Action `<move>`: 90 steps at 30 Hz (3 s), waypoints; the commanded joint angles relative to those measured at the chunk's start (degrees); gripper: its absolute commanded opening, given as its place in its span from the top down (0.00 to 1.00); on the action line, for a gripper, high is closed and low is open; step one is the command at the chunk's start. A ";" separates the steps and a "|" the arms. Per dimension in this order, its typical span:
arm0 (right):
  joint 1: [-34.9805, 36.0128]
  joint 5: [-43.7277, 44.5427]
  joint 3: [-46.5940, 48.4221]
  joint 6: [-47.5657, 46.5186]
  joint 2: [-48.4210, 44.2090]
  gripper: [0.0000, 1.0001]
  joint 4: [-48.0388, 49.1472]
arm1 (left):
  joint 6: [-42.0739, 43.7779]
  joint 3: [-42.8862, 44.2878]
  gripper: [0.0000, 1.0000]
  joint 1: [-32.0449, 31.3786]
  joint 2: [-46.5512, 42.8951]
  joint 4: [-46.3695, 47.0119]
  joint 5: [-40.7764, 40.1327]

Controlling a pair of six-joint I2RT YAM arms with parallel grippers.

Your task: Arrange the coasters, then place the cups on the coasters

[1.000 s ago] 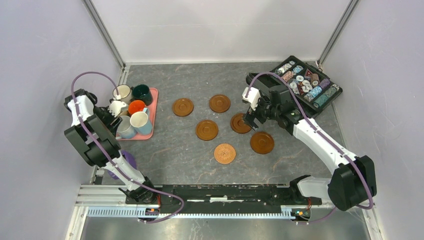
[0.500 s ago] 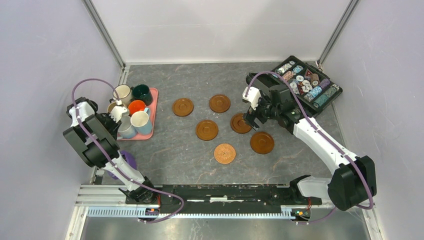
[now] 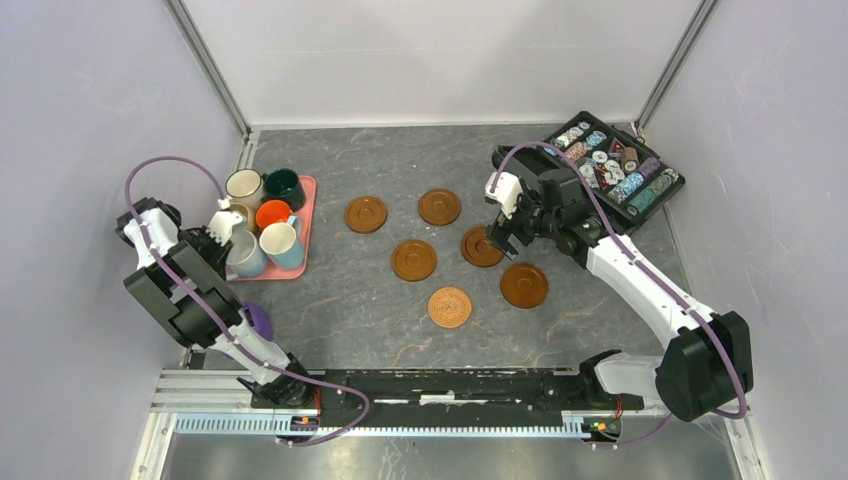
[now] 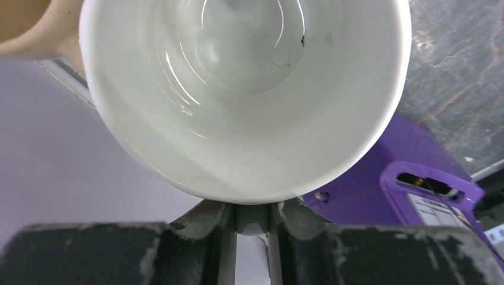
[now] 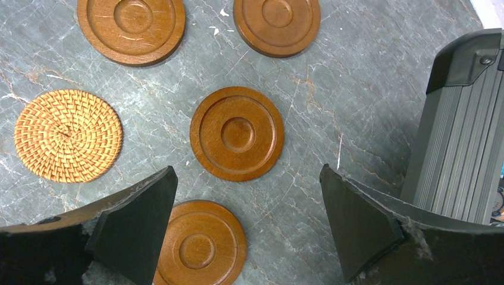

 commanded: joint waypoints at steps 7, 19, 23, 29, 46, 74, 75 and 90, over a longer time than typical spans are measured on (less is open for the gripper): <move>-0.04 -0.98 1.09 1.02 -0.02 0.02 3.12 | -9.64 13.19 0.98 0.39 -6.29 -12.58 9.81; -0.04 -1.05 7.36 7.77 1.60 0.02 5.47 | -33.89 35.42 0.98 -15.00 -4.20 -18.95 4.13; -0.17 2.10 13.57 14.37 2.79 0.02 4.48 | -41.50 37.47 0.98 -27.98 -6.03 -17.03 -0.79; -1.52 13.80 22.32 21.43 2.70 0.02 2.23 | -53.54 39.73 0.98 -46.61 -4.51 -15.48 -2.92; -6.54 33.30 28.72 32.13 -2.05 0.02 4.84 | -74.47 27.23 0.98 -89.98 -0.96 5.49 -13.11; -11.12 36.06 26.09 37.49 -3.37 0.02 5.98 | -81.66 41.92 0.98 -109.69 23.79 13.25 -25.29; -11.12 35.89 25.66 37.49 -3.61 0.02 5.89 | -81.98 42.13 0.98 -109.86 24.02 13.29 -26.19; -11.30 35.56 21.95 37.48 -6.25 0.02 6.17 | -92.41 40.10 0.98 -111.54 20.65 12.32 -28.72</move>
